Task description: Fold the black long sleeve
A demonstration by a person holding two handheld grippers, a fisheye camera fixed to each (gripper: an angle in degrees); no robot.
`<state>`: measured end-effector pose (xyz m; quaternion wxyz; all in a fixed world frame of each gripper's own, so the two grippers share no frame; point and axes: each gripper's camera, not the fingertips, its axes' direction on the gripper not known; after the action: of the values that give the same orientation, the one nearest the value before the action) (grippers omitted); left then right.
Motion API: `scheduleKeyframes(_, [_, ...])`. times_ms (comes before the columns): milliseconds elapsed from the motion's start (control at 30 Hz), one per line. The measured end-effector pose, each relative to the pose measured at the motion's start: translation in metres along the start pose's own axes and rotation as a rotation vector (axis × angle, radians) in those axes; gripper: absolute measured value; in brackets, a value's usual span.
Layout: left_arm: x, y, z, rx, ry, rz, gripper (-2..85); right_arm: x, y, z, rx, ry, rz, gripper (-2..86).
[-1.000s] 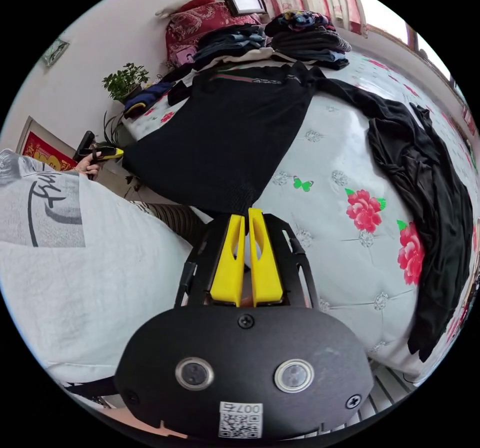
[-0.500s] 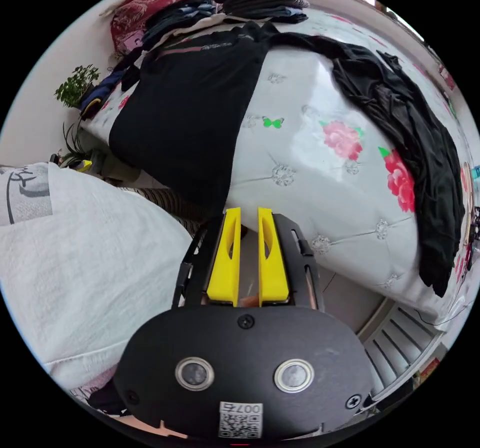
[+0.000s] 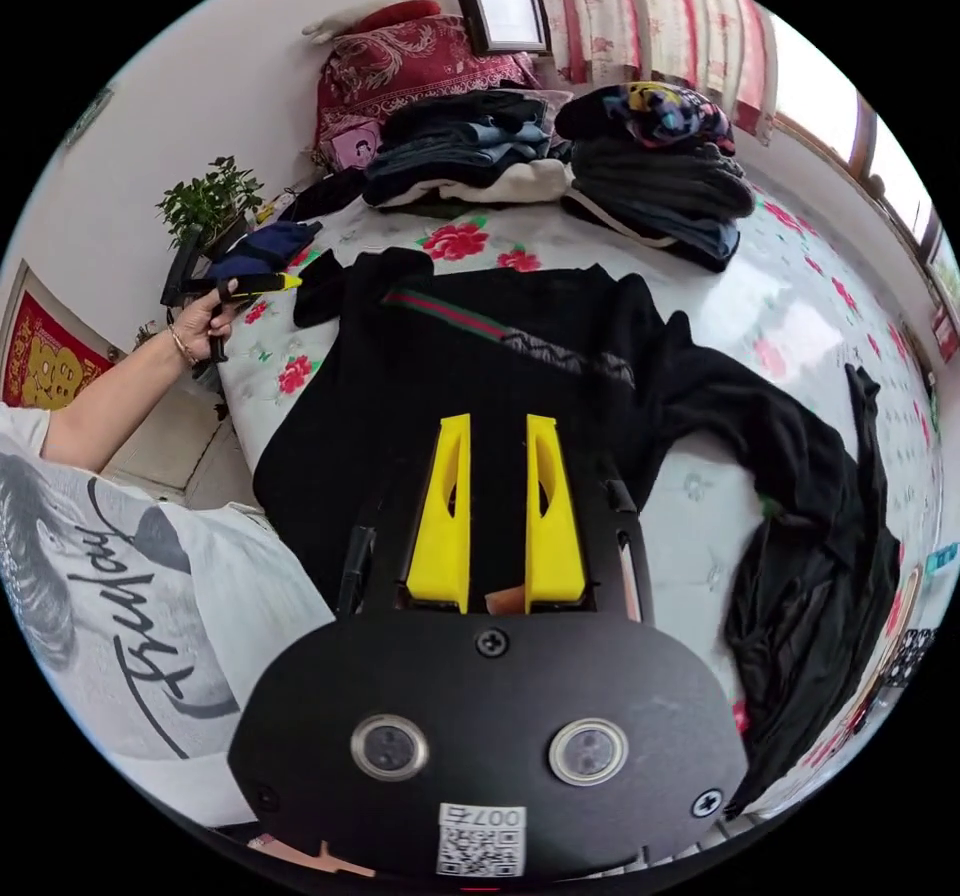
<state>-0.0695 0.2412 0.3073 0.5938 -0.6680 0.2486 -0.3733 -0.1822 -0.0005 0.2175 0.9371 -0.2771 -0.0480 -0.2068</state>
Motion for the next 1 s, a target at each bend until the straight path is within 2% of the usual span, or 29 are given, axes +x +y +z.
scheduleKeyframes(167, [0.002, -0.074, 0.052, -0.043, -0.022, 0.118, 12.3, 0.012, -0.079, 0.066, -0.057, -0.045, 0.006, 5.2])
scheduleKeyframes(267, [0.018, -0.095, 0.111, -0.22, -0.059, 0.237, 13.3, 0.026, -0.107, 0.104, -0.099, -0.064, 0.023, 5.3])
scheduleKeyframes(300, [0.024, -0.095, 0.134, -0.295, -0.116, 0.269, 13.0, 0.029, -0.112, 0.11, -0.107, -0.063, 0.028, 5.4])
scheduleKeyframes(400, [0.051, -0.08, 0.148, -0.286, -0.317, 0.434, 8.0, 0.042, -0.123, 0.135, -0.114, -0.072, 0.064, 5.7])
scheduleKeyframes(467, [0.054, -0.076, 0.142, -0.284, -0.341, 0.459, 6.4, 0.051, -0.118, 0.15, -0.107, -0.104, 0.094, 6.0])
scheduleKeyframes(567, [0.023, -0.071, 0.073, -0.106, -0.316, 0.219, 5.7, 0.062, -0.11, 0.165, -0.11, -0.121, 0.1, 6.3])
scheduleKeyframes(600, [0.015, -0.056, 0.029, 0.025, -0.288, 0.144, 5.6, 0.064, -0.109, 0.166, -0.106, -0.121, 0.096, 6.3])
scheduleKeyframes(700, [0.013, 0.004, -0.036, 0.224, -0.342, 0.059, 6.0, 0.07, -0.107, 0.171, -0.076, -0.111, 0.071, 6.6])
scheduleKeyframes(867, [-0.002, 0.073, -0.034, 0.07, -0.284, -0.148, 6.2, 0.069, -0.132, 0.199, -0.094, -0.16, -0.035, 7.2])
scheduleKeyframes(1000, [0.018, 0.077, -0.065, 0.155, -0.193, -0.109, 6.2, 0.043, -0.182, 0.23, -0.152, -0.131, -0.217, 8.0])
